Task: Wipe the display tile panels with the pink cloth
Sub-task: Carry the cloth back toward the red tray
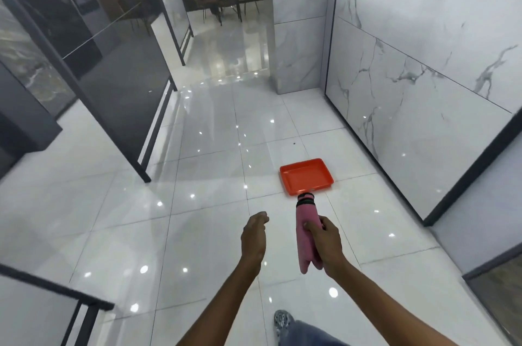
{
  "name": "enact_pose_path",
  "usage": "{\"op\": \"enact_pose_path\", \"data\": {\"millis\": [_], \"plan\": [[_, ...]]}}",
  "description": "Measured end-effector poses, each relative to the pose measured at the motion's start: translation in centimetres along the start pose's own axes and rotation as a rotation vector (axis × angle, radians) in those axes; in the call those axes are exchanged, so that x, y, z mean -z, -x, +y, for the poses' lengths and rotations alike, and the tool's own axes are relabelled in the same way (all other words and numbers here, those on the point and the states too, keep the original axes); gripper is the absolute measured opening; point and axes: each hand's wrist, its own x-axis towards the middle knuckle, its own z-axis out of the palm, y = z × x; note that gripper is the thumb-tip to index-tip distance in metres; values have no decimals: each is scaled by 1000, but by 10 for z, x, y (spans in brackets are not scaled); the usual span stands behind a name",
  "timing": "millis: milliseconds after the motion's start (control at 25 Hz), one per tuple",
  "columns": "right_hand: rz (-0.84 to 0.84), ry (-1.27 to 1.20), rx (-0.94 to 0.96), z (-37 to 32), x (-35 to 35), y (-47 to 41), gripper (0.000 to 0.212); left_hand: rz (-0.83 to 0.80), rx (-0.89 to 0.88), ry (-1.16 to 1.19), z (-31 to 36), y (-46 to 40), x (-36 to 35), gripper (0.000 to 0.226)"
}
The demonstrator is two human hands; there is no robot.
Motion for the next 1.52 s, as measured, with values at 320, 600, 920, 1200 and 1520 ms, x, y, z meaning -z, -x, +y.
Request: {"op": "enact_pose_path", "data": {"millis": [320,600,920,1200,1520], "plan": [[33,-14,-47,-92,-156,-177,17,-11,15,-7,109,-227,55,18],[182,-62,-49,-143,-266,-304,16,-211,64,-95,166,-421,84,14],[465,-185,-86,-204,-332,-413,16,-437,18,-281,262,-579,56,34],[635,-152,-131,-226,-332,-549,21,-580,-17,-447,309,-698,-25,36],[636,-30,-379,-216,-310,-714,39,-643,46,-637,348,-840,-132,34]]}}
